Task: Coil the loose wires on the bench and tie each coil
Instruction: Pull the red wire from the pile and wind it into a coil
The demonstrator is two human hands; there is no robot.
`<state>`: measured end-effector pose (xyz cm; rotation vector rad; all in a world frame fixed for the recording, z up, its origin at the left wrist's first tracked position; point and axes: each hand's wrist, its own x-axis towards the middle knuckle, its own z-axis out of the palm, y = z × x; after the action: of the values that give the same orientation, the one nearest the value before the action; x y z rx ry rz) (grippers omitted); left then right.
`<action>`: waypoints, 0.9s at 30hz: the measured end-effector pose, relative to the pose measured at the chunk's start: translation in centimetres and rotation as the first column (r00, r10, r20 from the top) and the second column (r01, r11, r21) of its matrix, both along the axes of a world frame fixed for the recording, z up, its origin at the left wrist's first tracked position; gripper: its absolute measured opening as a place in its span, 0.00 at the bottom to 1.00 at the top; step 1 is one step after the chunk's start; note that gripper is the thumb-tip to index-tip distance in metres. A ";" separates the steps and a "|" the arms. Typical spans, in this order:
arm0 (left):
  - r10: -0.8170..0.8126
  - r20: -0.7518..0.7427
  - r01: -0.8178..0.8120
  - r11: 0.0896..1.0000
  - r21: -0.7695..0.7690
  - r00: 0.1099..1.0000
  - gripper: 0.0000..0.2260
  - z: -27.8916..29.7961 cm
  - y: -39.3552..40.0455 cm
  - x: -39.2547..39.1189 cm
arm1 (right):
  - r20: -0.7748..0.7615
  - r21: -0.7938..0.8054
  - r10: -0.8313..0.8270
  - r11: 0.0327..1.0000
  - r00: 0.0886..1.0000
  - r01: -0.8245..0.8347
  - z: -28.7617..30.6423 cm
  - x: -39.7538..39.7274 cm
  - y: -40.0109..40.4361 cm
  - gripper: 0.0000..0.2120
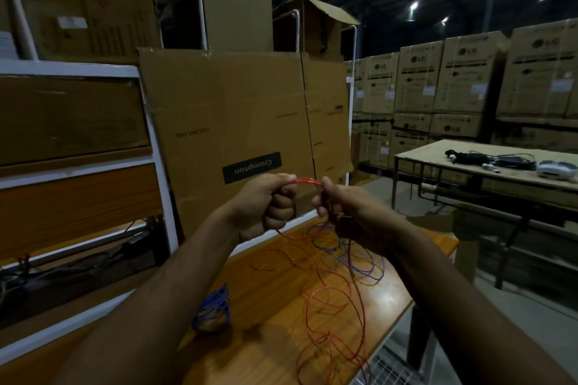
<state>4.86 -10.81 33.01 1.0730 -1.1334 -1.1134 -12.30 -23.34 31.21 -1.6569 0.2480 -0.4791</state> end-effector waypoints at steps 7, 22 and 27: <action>0.060 -0.344 -0.107 0.987 -0.120 0.937 0.14 2.1 0.7 1.0 | -0.182 0.000 0.156 0.987 0.971 -0.159 -8.4 -2.8 -3.5 0.15; 0.276 -0.410 -0.346 0.932 -0.106 0.869 0.19 1.3 -2.6 -0.3 | 0.141 -0.283 -0.425 0.848 0.894 0.448 -5.2 1.0 6.6 0.04; 0.452 -0.309 -0.494 0.867 -0.069 0.837 0.18 0.8 -2.7 0.0 | 0.325 -0.331 -0.394 0.804 0.860 0.494 -1.8 -0.5 5.1 0.04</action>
<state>4.88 -13.50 33.83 0.9713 -0.6546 -0.7416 -12.81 -18.21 29.42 -1.9219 0.3834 -1.1534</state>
